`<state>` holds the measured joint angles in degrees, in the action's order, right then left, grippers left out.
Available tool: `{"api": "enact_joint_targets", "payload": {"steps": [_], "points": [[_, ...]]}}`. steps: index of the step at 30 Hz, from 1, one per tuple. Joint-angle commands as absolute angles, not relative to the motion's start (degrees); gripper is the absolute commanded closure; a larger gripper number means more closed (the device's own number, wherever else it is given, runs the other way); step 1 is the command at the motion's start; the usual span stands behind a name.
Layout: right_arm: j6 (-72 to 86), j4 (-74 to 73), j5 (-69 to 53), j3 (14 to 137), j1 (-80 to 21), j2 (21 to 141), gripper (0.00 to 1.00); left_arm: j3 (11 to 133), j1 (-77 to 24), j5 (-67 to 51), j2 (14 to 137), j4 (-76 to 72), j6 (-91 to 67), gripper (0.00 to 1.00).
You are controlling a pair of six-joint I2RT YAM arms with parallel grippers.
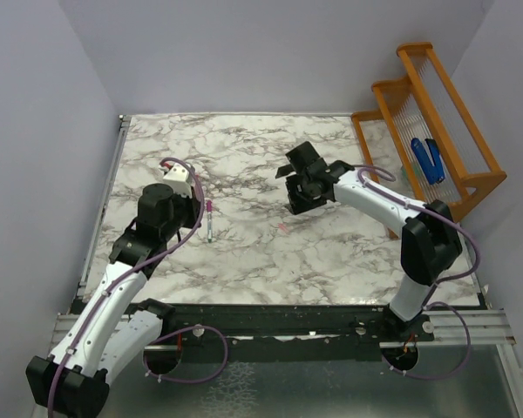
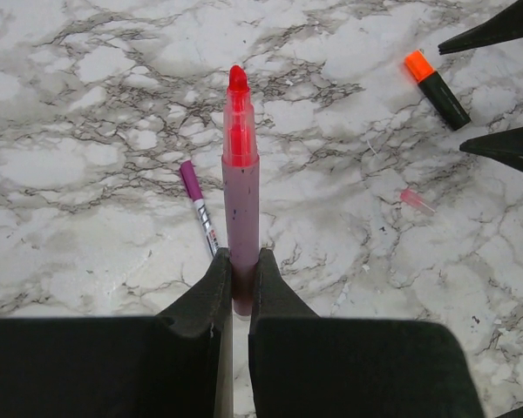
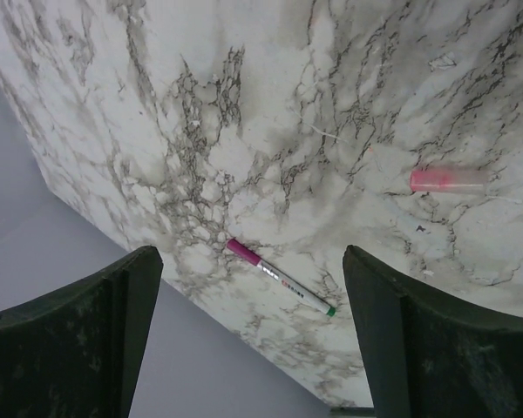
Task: Insert the pens into the pen caps
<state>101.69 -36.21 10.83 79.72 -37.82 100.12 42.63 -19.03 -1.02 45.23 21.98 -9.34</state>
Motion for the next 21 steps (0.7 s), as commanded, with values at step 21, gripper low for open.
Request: {"api": "enact_joint_targets", "payload": {"steps": [21], "points": [[120.2, -28.3, 6.6, 66.3, -39.8, 106.9, 0.38, 43.4, -23.2, 2.2, 48.6, 21.8, -9.4, 1.0]]}}
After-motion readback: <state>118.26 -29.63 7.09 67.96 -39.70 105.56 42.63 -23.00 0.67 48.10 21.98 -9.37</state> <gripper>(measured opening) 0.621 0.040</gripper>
